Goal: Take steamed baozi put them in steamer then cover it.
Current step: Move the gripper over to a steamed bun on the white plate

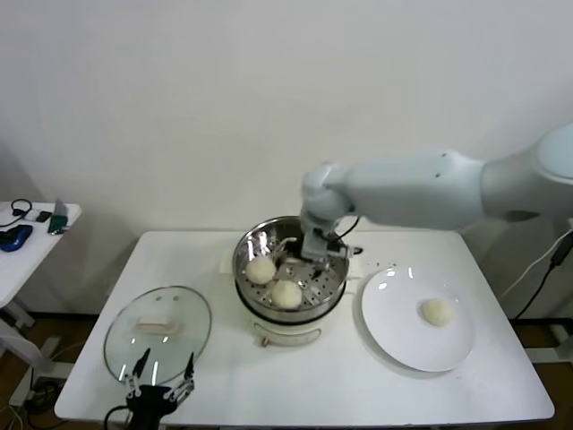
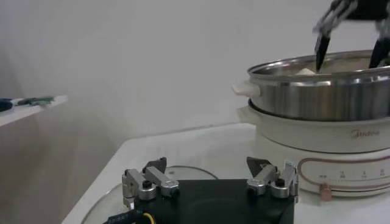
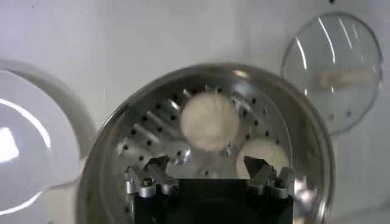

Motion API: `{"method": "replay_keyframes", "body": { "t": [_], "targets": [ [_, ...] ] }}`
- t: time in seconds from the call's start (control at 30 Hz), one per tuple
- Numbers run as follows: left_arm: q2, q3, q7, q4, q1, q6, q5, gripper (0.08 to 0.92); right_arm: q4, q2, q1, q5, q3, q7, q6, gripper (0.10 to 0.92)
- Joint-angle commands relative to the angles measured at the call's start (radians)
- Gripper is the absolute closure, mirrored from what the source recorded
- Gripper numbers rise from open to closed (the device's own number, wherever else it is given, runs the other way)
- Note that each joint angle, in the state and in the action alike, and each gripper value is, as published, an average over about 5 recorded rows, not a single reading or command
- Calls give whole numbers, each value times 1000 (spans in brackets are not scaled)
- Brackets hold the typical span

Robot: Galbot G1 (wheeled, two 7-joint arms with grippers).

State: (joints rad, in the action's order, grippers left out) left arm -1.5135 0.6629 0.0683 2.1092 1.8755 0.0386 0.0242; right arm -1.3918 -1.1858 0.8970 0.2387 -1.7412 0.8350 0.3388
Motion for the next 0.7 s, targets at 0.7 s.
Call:
{"method": "replay_keyframes", "body": {
  "t": [0.7],
  "targets": [
    [-12, 4, 6, -18, -12, -15, 15, 177, 0, 685, -310, 96, 16, 38, -615, 203]
  ]
}}
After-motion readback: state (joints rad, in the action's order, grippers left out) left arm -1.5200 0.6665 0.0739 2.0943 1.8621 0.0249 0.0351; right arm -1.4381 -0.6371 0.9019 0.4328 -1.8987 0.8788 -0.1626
